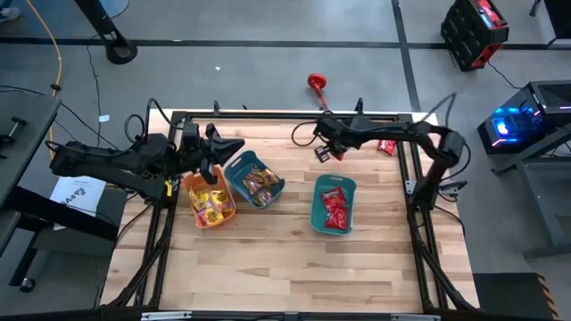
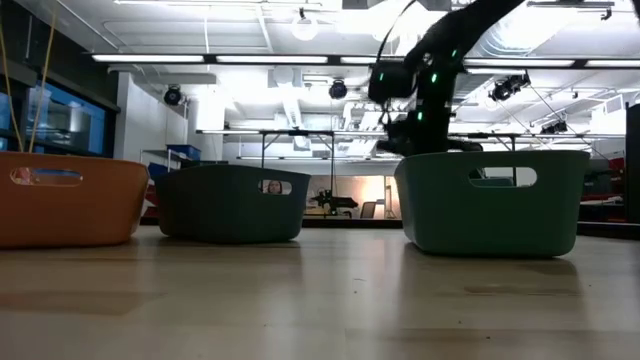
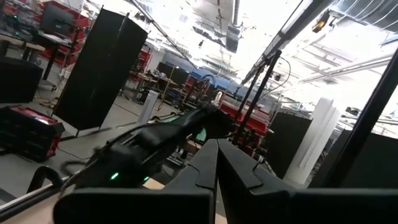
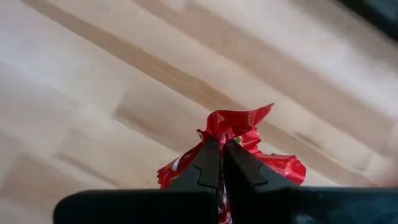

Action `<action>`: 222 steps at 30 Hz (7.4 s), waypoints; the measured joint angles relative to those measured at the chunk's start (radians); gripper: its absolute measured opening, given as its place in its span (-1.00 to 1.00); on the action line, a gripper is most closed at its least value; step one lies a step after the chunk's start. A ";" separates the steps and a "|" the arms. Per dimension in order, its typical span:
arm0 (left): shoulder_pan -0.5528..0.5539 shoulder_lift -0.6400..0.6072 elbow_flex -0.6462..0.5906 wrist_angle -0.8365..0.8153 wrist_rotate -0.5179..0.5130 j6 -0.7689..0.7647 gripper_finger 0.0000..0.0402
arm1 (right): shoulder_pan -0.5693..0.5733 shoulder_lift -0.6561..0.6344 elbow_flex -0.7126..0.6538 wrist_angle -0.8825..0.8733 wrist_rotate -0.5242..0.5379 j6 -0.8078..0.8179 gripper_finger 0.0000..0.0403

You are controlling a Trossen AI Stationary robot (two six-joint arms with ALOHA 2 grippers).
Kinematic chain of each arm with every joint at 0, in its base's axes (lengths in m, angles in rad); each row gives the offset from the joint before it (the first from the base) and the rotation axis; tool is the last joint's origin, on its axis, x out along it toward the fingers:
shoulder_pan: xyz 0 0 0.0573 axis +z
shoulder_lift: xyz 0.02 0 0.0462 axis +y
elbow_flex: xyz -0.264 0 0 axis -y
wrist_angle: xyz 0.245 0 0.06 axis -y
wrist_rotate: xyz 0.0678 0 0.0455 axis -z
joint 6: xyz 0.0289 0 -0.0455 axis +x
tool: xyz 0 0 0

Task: Sort candy
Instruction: Put the left red candy into the light blue bin, then put the red candy into the light blue bin, then adjust the bins, then adjust the light blue bin, then return to Home Position

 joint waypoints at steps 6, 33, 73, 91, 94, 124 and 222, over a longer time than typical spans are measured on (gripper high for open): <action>0.015 0.000 0.000 0.000 0.000 0.000 -1.00 | 0.091 -0.163 0.001 0.002 -0.142 -0.062 -1.00; 0.017 0.000 0.000 0.001 0.029 -0.038 -1.00 | 0.430 -0.249 0.041 -0.437 0.038 0.341 -0.05; 0.017 0.000 0.000 -0.018 0.026 -0.039 -1.00 | -0.453 -0.154 -0.479 0.245 0.175 0.680 -0.35; 0.008 0.000 0.000 0.015 0.063 -0.081 -1.00 | 0.109 -0.260 -0.513 -0.024 -0.021 0.596 -0.92; 0.008 0.000 0.000 0.022 0.063 -0.070 -1.00 | 0.224 -0.413 -0.516 -0.065 -0.040 0.662 -1.00; -0.030 0.000 0.000 -0.410 0.021 -0.238 -1.00 | 0.799 -0.430 -0.447 0.428 -0.055 0.783 -0.54; 0.020 -0.171 -0.780 0.648 0.060 -0.158 -1.00 | 0.473 -0.712 -0.039 -0.068 0.160 0.261 -0.28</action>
